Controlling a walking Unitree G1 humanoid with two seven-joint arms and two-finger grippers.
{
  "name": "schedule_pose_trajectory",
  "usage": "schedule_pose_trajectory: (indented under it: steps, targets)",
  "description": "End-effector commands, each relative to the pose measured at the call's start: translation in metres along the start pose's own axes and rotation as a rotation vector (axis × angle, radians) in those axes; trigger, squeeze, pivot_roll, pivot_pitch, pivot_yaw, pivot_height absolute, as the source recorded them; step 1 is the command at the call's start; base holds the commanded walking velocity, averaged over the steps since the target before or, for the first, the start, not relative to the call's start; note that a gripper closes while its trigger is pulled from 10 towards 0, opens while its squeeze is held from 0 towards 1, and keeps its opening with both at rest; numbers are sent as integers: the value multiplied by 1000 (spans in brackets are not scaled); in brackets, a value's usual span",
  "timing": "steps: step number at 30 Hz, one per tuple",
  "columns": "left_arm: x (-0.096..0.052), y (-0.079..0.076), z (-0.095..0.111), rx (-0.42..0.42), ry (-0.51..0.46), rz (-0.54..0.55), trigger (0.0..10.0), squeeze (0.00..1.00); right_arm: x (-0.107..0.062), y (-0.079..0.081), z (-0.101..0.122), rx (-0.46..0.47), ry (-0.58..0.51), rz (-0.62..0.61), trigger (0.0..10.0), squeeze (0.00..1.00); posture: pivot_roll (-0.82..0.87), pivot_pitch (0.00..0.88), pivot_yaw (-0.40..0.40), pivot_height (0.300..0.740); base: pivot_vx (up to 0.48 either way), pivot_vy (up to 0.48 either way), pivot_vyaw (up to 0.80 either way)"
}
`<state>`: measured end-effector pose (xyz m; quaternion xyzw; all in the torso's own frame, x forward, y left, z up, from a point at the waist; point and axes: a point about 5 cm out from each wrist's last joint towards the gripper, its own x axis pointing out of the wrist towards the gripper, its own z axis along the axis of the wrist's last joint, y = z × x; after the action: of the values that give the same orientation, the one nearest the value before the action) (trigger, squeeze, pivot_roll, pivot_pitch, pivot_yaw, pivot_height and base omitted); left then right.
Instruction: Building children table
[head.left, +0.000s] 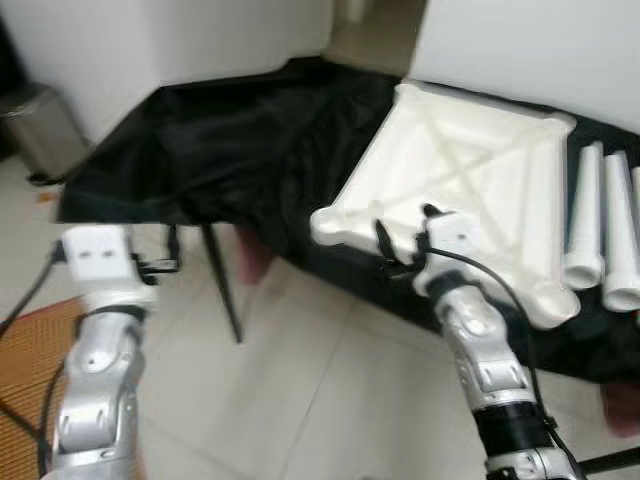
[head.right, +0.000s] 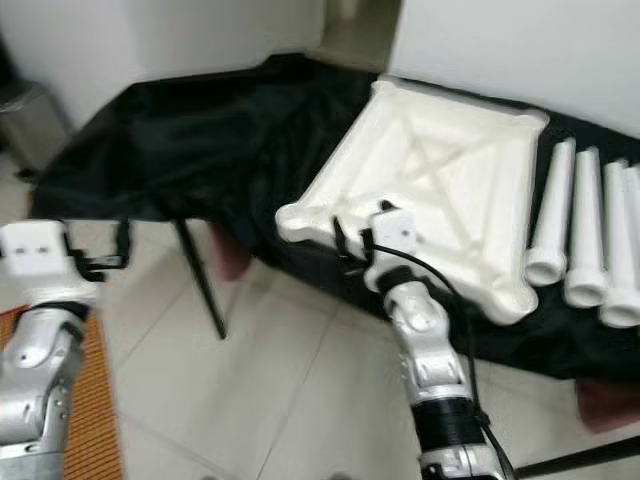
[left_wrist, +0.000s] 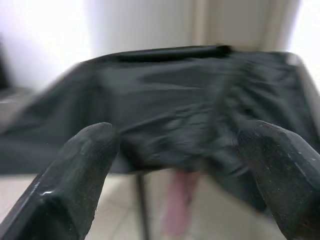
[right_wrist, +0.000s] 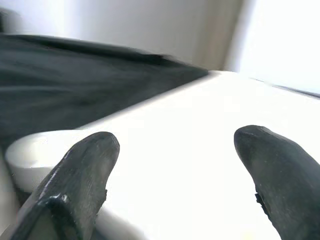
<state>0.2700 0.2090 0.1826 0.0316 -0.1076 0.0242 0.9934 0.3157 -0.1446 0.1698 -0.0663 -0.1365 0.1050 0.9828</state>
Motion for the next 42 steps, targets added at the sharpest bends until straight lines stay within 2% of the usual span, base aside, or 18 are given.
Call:
schedule_pose_trajectory:
  steps: [1,8,15,21,25,42]
  targets:
    - [-2,4,-4,6,28,14,10000,0,2,8,-2,5,11,19,10000,0,40,96,-7,740,0,0,-750]
    - [0,5,-5,-16,35,4,10000,0,4,7,-2,-10,16,2,10000,0,39,105,-7,740,0,0,-748]
    - [7,5,-2,24,30,-27,10000,0,5,6,1,-4,2,-8,10000,0,31,106,-3,740,0,0,-716]
    - [12,4,-1,44,33,-57,10000,0,6,4,1,-22,4,-20,10000,0,27,103,-1,740,0,0,0]
    - [14,2,-1,15,28,-95,10000,0,6,3,1,-18,-1,-27,10000,0,21,98,1,740,0,0,0]
    - [16,0,0,10,15,-93,10000,0,8,3,-1,-33,4,-32,10000,0,25,80,-12,740,0,0,0]
